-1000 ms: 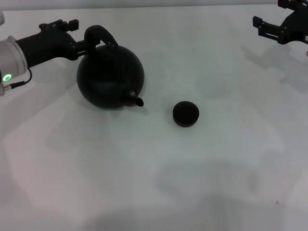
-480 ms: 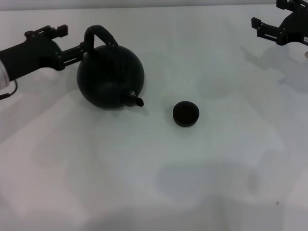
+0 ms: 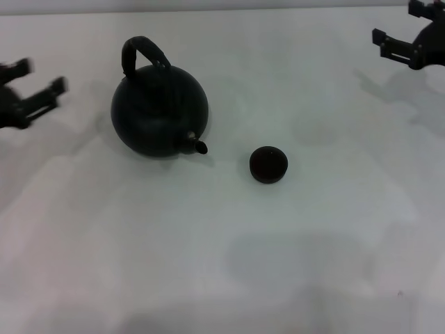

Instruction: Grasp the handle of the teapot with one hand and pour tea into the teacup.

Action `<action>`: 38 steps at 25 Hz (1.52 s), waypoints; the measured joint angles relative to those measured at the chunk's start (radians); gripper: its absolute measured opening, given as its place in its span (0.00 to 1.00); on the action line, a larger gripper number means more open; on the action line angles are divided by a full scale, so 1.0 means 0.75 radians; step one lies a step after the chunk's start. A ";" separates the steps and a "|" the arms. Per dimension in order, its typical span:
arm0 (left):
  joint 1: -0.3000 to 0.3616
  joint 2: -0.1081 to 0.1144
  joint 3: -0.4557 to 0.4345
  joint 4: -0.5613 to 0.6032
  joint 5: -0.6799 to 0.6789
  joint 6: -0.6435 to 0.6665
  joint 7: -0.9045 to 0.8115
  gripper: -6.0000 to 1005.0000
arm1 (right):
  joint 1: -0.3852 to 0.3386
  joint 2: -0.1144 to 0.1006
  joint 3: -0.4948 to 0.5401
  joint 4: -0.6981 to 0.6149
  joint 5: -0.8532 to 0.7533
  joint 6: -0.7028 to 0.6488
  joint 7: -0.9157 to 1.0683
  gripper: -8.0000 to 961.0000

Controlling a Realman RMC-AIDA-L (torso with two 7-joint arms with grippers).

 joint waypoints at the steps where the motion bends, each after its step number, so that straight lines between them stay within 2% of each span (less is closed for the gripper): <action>1: 0.032 0.001 -0.014 0.000 -0.049 -0.001 0.015 0.73 | -0.008 -0.001 0.003 0.002 0.002 0.012 -0.002 0.90; 2: 0.032 0.001 -0.014 0.000 -0.049 -0.001 0.015 0.73 | -0.019 -0.004 0.011 0.004 0.005 0.029 -0.006 0.90; 3: 0.102 0.002 -0.066 -0.020 -0.187 -0.002 0.079 0.73 | -0.028 -0.005 0.020 0.005 0.008 0.046 -0.010 0.90; 6: 0.154 -0.001 -0.113 -0.071 -0.323 -0.005 0.175 0.73 | -0.055 -0.007 0.064 0.010 0.008 0.110 -0.023 0.90; 8: 0.178 0.001 -0.154 -0.138 -0.438 -0.005 0.256 0.73 | -0.070 -0.009 0.091 0.013 0.009 0.155 -0.028 0.90; 11: 0.190 0.003 -0.260 -0.221 -0.517 0.003 0.321 0.73 | -0.097 -0.012 0.130 0.014 0.009 0.208 -0.030 0.90; 18: 0.168 0.005 -0.444 -0.325 -0.578 0.032 0.411 0.73 | -0.135 0.002 0.205 -0.003 0.052 0.272 -0.080 0.90; 26: 0.126 0.010 -0.631 -0.368 -0.581 0.036 0.428 0.73 | -0.193 0.006 0.208 -0.128 0.393 0.407 -0.316 0.90; 31: 0.091 0.015 -0.656 -0.371 -0.579 0.038 0.429 0.73 | -0.289 0.006 0.209 -0.176 0.540 0.463 -0.420 0.90; 38: 0.094 0.021 -0.671 -0.362 -0.574 0.051 0.438 0.73 | -0.283 0.013 0.195 -0.275 0.619 0.512 -0.545 0.90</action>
